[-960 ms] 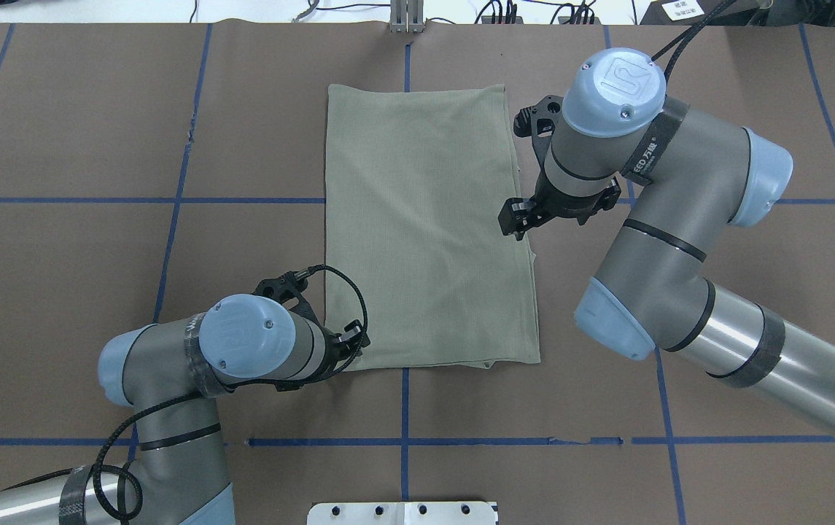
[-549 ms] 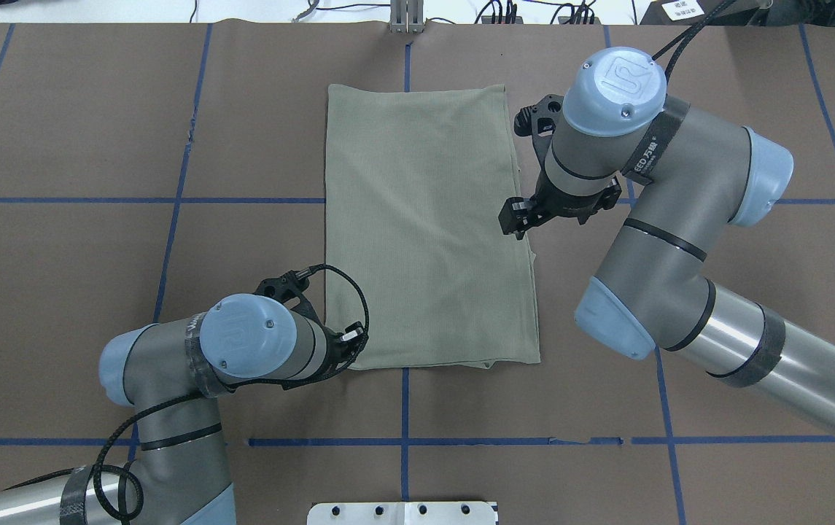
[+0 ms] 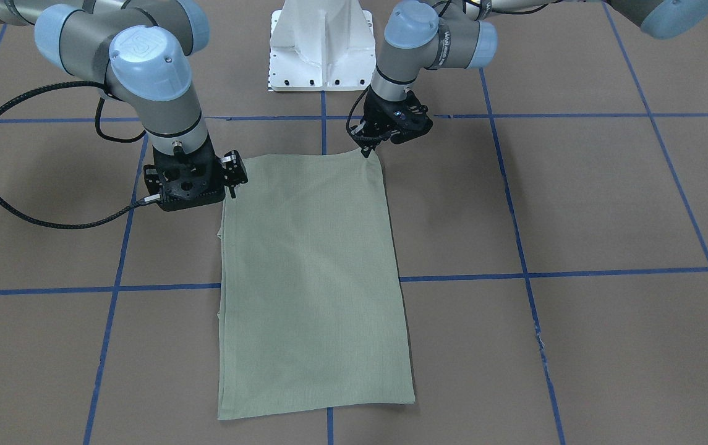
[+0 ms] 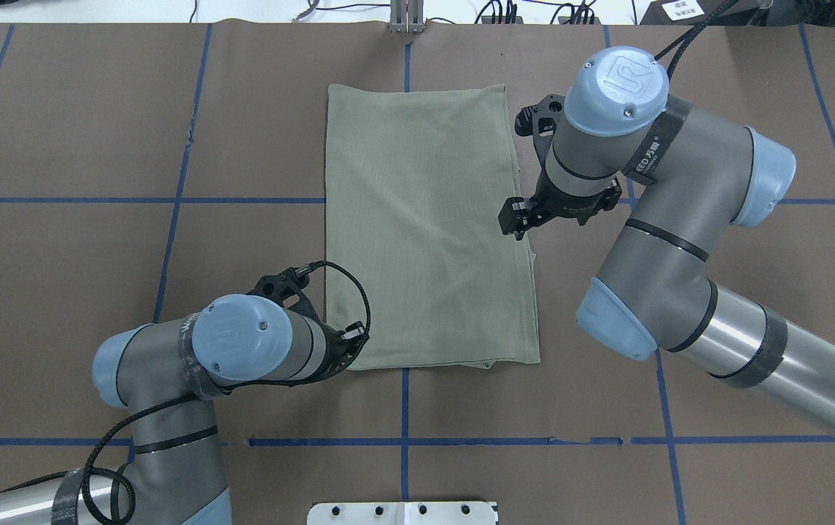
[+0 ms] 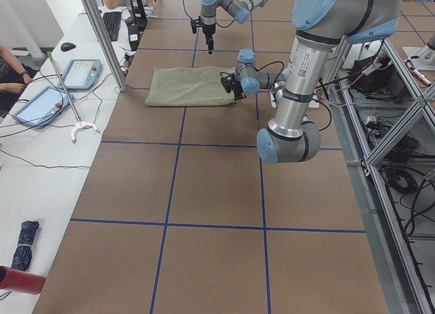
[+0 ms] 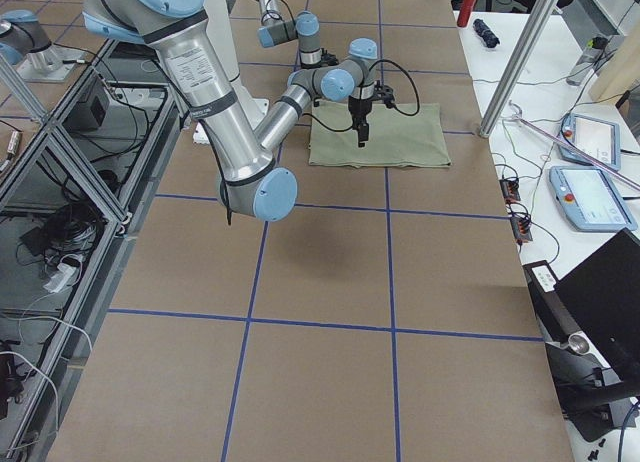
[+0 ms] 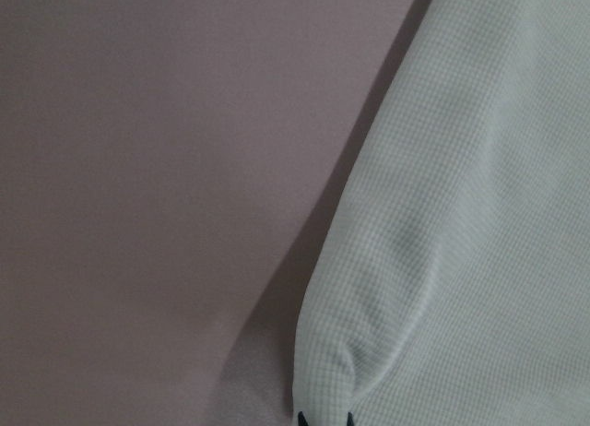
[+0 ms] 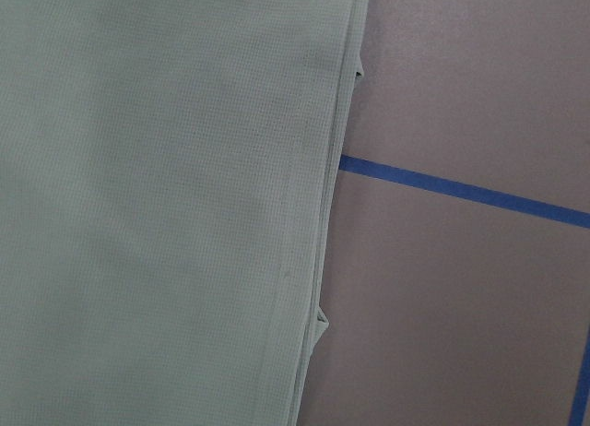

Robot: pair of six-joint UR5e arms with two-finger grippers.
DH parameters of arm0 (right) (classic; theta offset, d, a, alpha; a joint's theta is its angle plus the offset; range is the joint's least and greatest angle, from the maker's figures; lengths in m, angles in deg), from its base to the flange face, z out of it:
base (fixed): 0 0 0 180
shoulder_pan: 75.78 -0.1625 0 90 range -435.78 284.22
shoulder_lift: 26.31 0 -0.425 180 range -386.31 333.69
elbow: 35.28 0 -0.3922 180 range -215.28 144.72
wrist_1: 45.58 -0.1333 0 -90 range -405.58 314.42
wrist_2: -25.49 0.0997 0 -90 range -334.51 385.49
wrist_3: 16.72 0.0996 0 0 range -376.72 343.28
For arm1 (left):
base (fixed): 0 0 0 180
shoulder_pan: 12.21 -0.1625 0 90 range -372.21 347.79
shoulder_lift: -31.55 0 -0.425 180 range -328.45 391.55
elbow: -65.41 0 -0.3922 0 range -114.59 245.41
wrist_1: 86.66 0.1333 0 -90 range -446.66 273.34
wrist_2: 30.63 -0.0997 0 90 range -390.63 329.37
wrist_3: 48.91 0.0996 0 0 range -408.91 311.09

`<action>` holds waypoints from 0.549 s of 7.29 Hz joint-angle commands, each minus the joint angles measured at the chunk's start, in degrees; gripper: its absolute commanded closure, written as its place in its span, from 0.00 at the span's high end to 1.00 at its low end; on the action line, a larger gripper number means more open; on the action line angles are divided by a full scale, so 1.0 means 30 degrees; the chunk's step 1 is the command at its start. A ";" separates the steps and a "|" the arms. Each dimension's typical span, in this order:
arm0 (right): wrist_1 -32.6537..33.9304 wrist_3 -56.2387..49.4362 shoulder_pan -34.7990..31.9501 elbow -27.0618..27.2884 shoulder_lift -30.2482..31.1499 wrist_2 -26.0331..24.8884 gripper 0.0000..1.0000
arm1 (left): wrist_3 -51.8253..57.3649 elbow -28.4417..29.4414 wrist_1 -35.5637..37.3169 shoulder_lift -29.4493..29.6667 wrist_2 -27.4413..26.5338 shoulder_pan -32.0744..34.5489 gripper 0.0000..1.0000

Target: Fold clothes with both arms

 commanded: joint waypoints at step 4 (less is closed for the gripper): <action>-0.0074 0.8553 0.2815 0.2585 0.0884 -0.0125 1.00 | 0.0008 -0.1166 0.0173 -0.0155 0.0035 -0.0697 0.00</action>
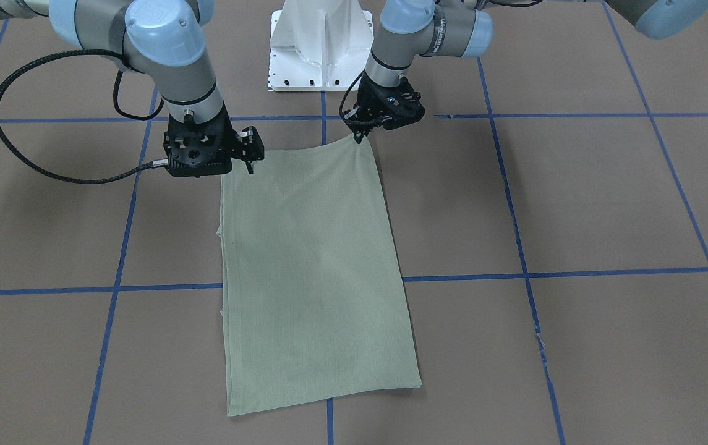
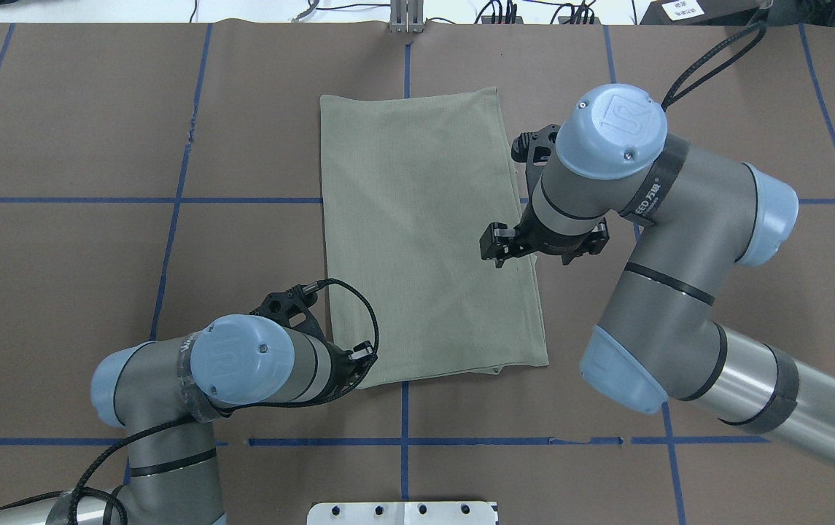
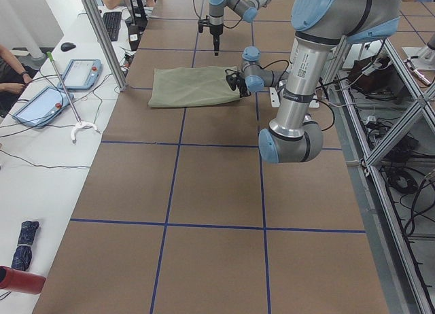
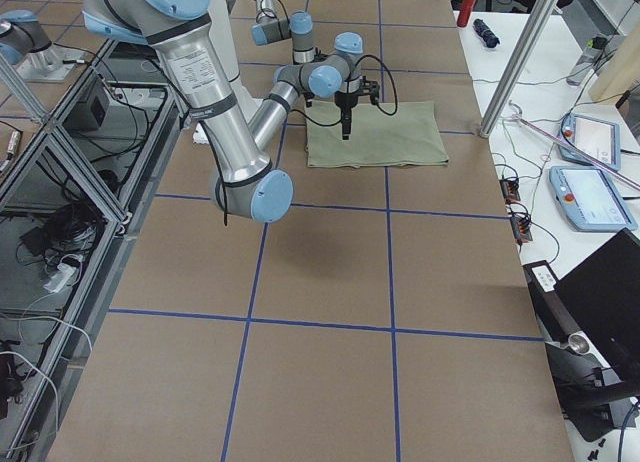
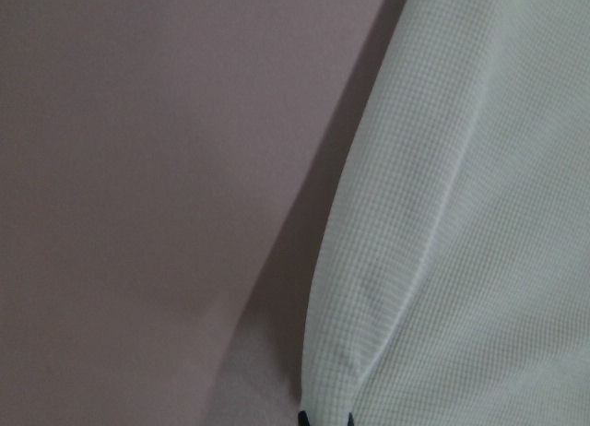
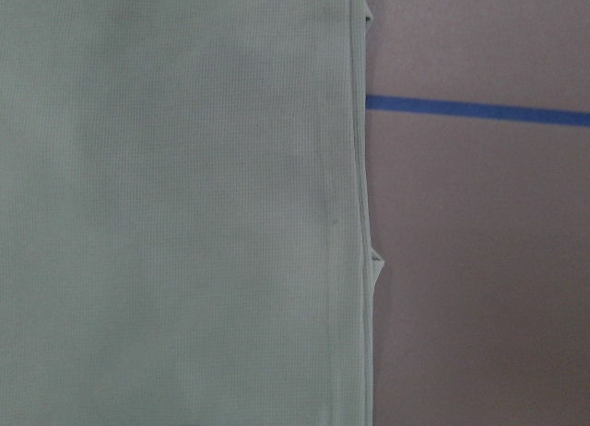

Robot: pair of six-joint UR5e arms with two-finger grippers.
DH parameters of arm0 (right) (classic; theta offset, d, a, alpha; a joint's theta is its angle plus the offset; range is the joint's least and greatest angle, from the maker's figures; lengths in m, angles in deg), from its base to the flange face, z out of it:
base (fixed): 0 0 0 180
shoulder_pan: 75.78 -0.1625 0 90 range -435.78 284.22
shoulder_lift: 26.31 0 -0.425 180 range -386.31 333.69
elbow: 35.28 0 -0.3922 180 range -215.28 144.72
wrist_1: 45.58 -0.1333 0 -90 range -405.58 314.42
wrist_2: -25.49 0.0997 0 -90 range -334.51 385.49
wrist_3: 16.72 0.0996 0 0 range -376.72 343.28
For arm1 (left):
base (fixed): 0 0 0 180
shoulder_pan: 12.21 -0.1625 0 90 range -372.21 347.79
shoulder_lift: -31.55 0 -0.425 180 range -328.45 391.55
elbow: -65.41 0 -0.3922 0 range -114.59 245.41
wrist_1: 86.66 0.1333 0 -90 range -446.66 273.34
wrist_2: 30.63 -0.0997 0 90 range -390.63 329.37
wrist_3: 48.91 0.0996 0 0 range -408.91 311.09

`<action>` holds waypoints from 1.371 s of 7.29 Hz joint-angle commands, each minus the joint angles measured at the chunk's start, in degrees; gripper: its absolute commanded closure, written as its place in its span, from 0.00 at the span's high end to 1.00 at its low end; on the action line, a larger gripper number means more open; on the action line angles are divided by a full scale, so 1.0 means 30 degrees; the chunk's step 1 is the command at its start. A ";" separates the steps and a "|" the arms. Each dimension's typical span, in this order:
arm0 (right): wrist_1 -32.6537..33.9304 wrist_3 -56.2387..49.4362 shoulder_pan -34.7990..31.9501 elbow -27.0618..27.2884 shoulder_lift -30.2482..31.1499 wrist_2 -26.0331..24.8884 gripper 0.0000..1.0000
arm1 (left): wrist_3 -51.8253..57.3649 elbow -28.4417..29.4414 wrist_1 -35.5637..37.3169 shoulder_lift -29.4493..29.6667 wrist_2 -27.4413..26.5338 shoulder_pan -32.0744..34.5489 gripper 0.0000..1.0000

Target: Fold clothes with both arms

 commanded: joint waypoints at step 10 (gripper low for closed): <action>-0.4584 1.3528 0.5112 -0.0834 0.2402 -0.3560 1.00 | 0.0120 -0.0529 0.0037 0.0186 0.0120 -0.0024 0.00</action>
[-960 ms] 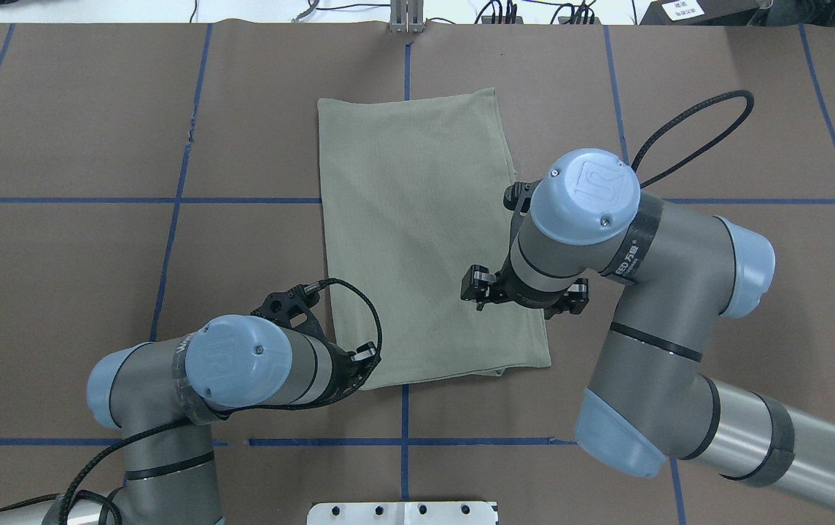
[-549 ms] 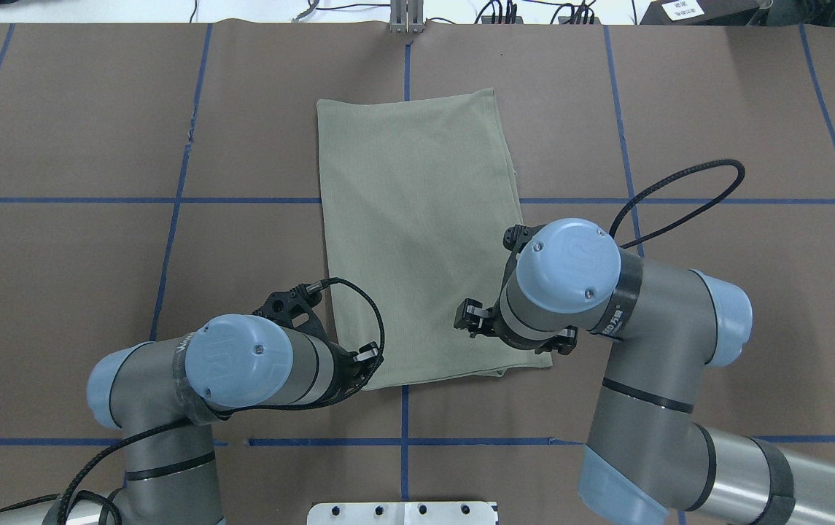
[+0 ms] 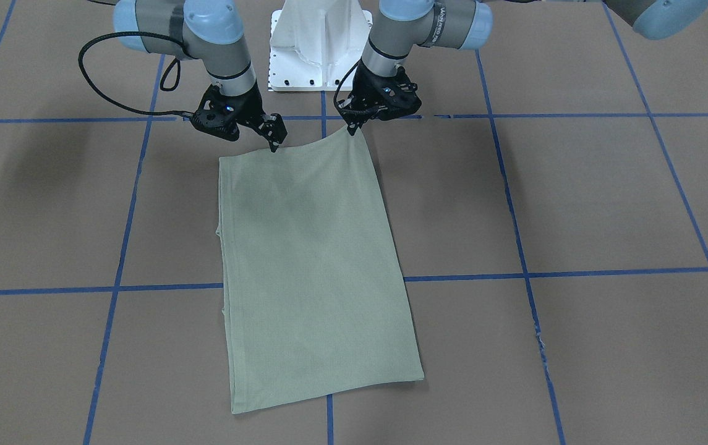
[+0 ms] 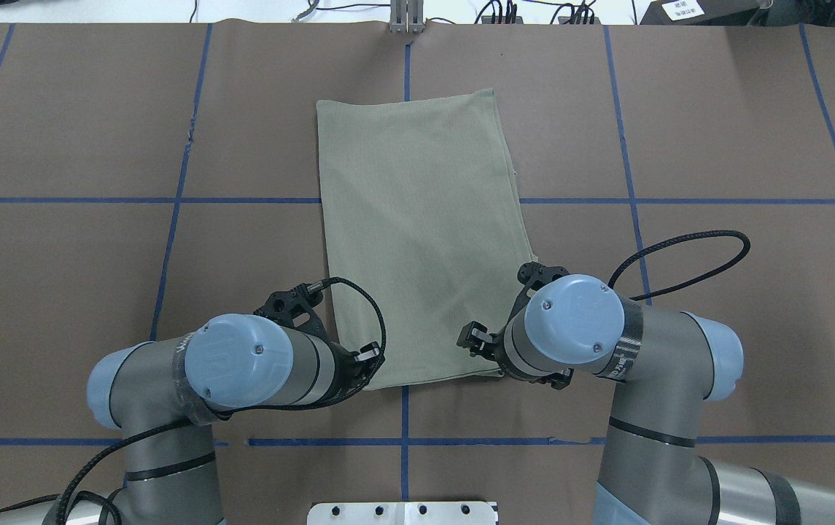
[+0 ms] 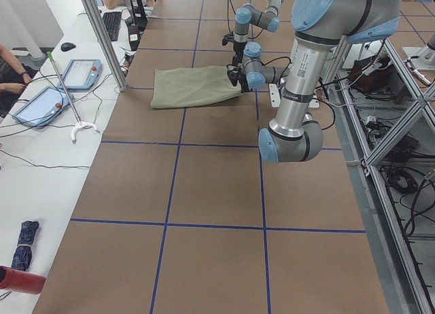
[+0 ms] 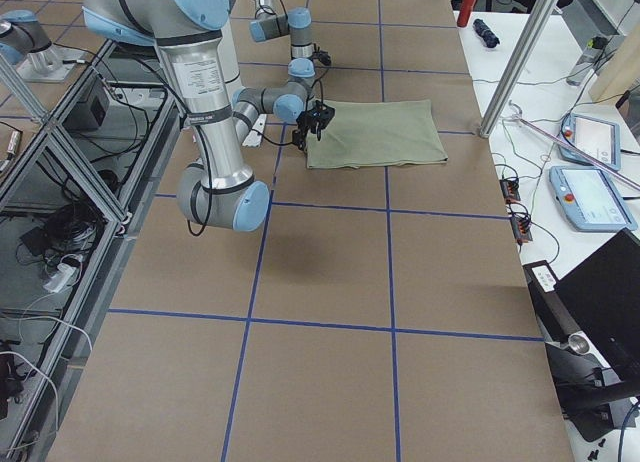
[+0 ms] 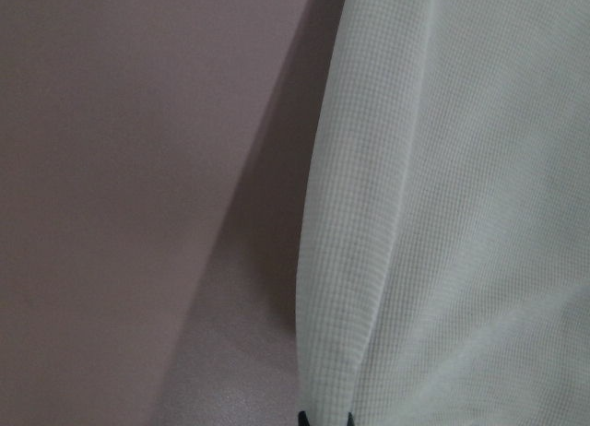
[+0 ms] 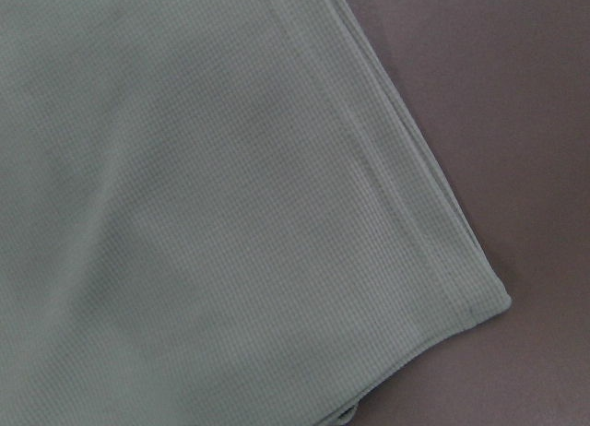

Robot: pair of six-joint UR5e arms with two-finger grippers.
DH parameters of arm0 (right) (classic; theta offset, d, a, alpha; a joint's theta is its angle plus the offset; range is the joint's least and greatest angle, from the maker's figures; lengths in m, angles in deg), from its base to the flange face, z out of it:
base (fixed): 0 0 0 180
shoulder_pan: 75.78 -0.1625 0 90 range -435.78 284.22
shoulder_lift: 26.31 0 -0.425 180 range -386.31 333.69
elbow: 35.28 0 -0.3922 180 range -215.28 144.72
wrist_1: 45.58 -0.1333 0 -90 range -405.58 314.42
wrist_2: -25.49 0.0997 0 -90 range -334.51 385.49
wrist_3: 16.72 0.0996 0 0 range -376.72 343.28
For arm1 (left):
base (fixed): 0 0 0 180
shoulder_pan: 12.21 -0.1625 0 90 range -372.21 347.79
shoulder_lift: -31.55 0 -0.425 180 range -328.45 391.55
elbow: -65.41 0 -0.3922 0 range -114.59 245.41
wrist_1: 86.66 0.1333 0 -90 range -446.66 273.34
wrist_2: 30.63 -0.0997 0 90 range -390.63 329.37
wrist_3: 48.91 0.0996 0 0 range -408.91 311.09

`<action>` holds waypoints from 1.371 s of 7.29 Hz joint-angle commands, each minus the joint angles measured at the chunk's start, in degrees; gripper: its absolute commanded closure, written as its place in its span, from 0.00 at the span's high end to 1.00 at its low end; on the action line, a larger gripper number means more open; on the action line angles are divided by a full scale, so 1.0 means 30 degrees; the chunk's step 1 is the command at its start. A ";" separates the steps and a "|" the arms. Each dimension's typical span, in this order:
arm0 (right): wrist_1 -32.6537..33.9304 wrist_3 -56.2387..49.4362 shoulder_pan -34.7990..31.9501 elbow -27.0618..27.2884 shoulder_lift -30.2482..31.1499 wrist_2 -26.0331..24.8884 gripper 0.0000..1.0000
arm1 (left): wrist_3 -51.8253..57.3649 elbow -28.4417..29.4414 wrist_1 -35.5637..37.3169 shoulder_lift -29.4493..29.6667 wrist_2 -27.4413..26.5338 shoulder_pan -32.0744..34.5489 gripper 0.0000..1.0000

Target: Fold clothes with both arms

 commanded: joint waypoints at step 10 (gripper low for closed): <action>-0.0199 0.0480 0.0339 -0.1219 -0.0086 0.0049 0.02 | 0.0000 -0.0192 0.0000 -0.0027 0.0000 0.0000 0.00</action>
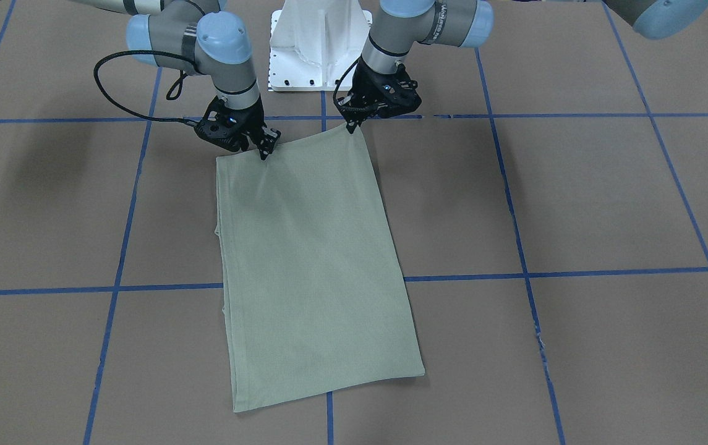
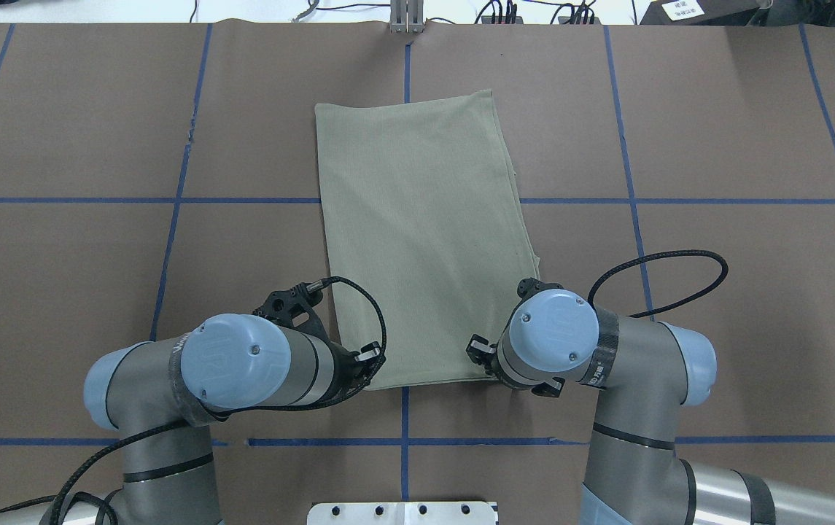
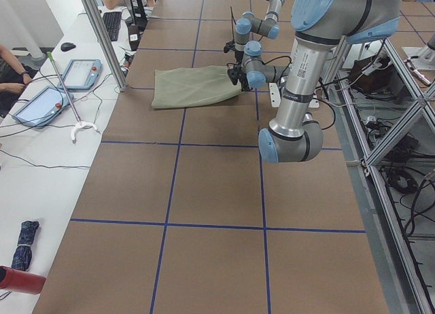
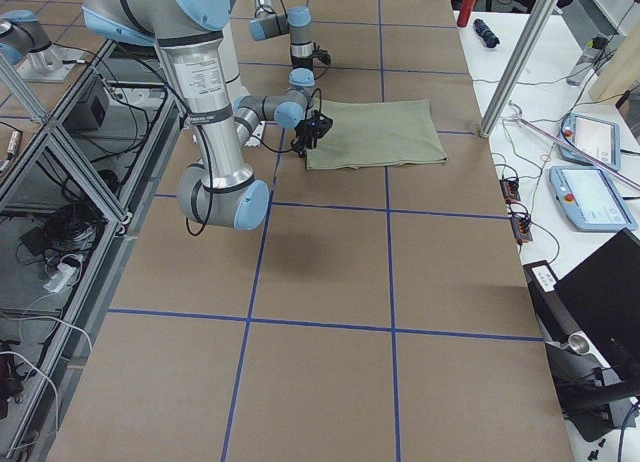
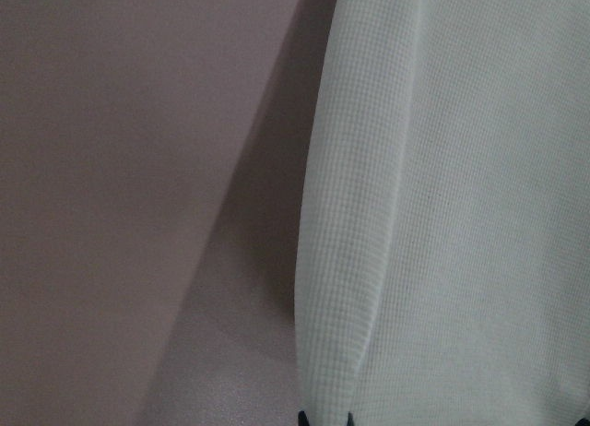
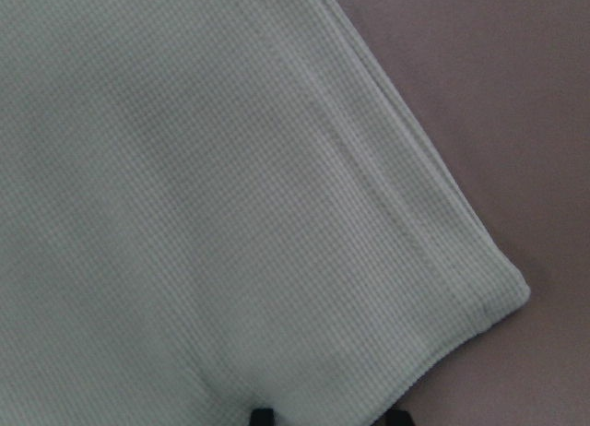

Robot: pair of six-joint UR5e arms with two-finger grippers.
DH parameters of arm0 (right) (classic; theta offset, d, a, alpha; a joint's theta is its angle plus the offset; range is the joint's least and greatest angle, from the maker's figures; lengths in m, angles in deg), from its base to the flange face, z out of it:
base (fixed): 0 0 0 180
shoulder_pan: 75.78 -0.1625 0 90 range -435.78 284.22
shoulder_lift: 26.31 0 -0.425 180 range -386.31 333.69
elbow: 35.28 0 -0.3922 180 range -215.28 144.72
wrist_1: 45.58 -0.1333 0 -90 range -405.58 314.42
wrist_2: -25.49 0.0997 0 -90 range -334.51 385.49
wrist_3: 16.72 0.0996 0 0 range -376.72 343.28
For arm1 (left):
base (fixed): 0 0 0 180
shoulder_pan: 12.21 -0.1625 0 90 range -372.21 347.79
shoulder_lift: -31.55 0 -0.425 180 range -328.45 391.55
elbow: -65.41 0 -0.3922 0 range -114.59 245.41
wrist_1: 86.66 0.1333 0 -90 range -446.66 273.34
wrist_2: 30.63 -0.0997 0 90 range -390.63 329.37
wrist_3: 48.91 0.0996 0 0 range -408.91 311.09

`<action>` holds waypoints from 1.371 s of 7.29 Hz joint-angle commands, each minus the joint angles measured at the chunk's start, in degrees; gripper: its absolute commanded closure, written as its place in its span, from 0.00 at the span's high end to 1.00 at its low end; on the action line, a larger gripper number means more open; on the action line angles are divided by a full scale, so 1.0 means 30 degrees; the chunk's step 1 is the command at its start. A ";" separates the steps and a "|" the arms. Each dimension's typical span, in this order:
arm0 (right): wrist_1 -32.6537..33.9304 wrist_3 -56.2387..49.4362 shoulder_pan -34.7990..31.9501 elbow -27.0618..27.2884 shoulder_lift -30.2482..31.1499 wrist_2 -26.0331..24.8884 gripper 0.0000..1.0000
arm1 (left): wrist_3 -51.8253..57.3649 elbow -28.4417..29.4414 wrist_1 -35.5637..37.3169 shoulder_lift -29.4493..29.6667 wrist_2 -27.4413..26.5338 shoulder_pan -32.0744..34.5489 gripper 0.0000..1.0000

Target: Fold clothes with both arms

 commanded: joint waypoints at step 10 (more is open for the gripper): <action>-0.0574 0.0000 0.0540 0.4224 0.1241 0.0248 0.00 | 0.0000 -0.3623 0.4031 -0.0294 -0.0118 -0.1577 0.00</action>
